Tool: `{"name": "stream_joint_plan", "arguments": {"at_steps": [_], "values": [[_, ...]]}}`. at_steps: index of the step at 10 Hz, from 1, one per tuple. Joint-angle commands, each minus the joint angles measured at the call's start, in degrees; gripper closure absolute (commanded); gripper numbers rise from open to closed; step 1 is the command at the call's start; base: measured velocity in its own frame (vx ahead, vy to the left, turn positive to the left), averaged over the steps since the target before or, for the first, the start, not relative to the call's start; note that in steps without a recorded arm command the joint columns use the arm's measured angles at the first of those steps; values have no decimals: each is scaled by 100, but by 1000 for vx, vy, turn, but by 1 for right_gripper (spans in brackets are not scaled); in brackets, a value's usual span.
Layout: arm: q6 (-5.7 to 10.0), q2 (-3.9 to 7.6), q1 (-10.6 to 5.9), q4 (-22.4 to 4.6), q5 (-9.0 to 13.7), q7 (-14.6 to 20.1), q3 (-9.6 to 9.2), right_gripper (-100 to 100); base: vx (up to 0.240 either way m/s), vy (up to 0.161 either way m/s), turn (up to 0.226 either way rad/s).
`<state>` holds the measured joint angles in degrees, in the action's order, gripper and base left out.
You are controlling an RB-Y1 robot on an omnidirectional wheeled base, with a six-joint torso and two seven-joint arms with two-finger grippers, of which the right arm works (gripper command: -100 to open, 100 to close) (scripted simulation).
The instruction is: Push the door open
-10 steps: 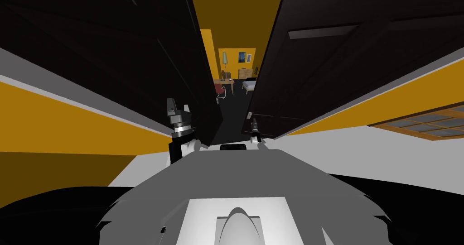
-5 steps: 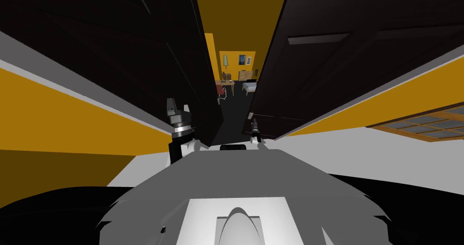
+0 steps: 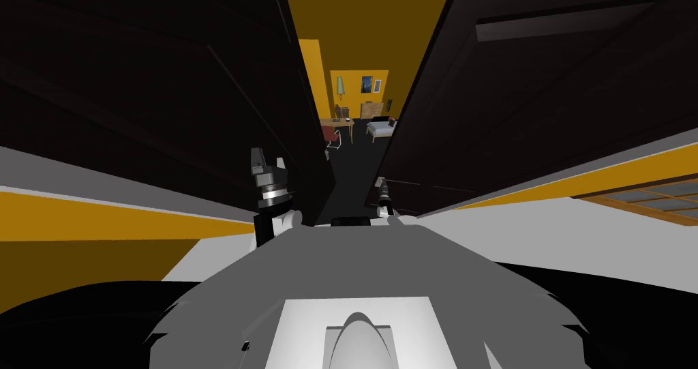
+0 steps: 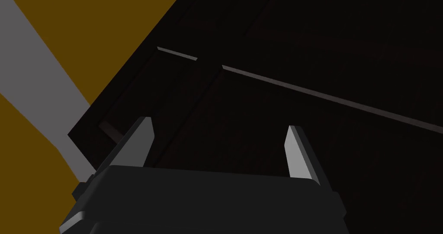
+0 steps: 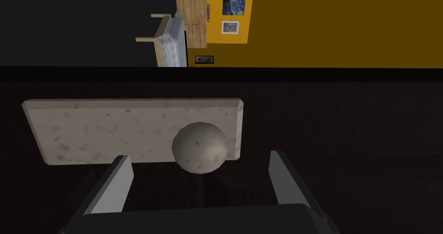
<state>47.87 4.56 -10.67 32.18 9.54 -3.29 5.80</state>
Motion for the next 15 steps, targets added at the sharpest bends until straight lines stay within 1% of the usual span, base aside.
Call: {"name": "stream_joint_plan", "arguments": {"at_steps": [1, 2, 3, 8, 9, 13, 14, 15], "values": [[26, -13, 18, 4, 10, -6, 14, -100, 195, -1, 24], [7, -9, 19, 20, 6, -5, 8, -100, 87, -4, 0], [7, -9, 19, 20, 6, -5, 8, 100, -20, 2, -4], [7, -9, 19, 20, 6, -5, 8, 100, -14, 1, 3], [3, 18, 13, 4, 40, -70, 68, 100, 98, 7, -45], [25, 61, -18, -8, 122, -205, 210, 100, 166, -2, -48], [25, 61, -18, -8, 122, -205, 210, 100, 126, 2, -22], [39, 77, -37, -16, 175, -293, 304, 100, 167, -7, -85]]}}
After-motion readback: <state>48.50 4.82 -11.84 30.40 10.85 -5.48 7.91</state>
